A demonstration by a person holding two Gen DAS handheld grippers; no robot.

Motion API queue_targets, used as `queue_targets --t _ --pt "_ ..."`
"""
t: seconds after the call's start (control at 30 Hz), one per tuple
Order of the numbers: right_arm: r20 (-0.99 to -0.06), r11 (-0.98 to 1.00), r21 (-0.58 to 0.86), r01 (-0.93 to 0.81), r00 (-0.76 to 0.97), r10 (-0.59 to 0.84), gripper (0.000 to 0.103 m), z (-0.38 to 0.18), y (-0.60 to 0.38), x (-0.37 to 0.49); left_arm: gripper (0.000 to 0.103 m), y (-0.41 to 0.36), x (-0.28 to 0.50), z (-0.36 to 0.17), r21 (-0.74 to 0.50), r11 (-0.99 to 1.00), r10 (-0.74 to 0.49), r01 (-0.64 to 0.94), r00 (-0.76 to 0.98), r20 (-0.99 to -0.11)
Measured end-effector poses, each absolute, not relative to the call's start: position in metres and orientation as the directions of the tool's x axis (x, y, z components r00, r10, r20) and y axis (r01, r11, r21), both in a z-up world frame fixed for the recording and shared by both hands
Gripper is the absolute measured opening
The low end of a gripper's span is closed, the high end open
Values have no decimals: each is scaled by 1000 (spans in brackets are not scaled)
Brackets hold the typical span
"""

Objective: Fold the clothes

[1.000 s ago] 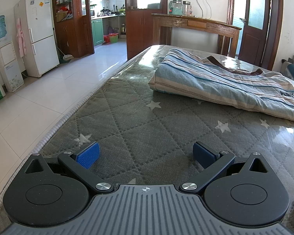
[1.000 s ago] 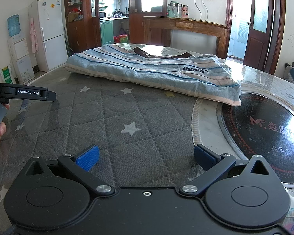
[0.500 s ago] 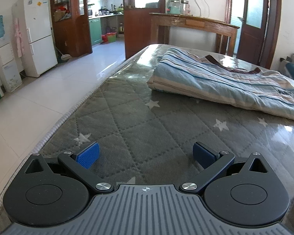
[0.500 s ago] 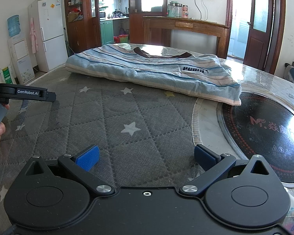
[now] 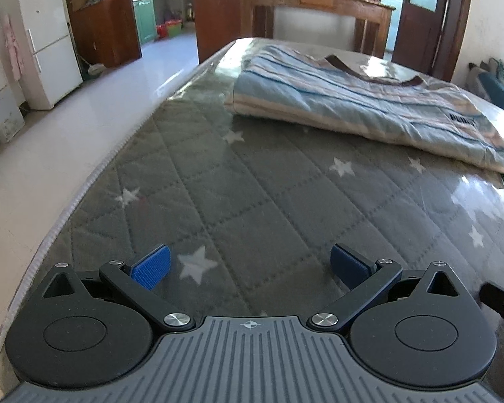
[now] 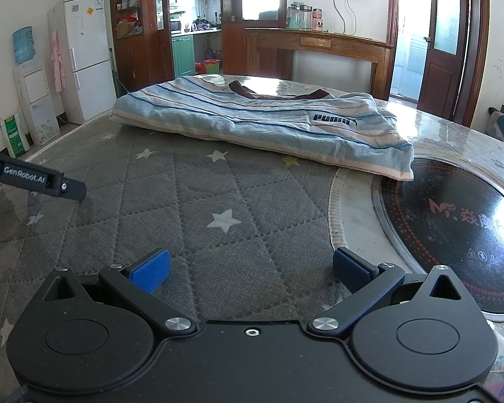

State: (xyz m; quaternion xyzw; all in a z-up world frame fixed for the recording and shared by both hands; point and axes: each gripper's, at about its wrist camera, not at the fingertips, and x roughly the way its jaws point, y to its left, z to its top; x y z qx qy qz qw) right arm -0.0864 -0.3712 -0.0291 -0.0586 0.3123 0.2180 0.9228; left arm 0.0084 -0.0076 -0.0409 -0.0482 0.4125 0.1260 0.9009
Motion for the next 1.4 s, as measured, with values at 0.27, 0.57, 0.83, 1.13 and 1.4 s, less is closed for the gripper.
queue_targets --t 0.27,0.57,0.83,1.13,1.4 --pt "-602 898 28 -439 710 366 103 -29 -371 -86 103 -11 0 -36 16 967 167 -254 585 -793" --pt "-602 898 28 -439 710 366 103 -29 -372 -86 103 -12 0 -35 15 965 166 -263 563 -810" --pt "-602 898 28 -439 710 366 103 -29 -372 -86 103 -12 1 -34 16 963 167 -268 553 -816" --pt "-602 898 28 -439 710 366 103 -29 -372 -86 103 -12 2 -34 15 961 169 -276 543 -822" --pt "-602 898 28 -439 710 366 103 -29 -372 -87 103 -13 0 -34 16 961 172 -277 550 -817"
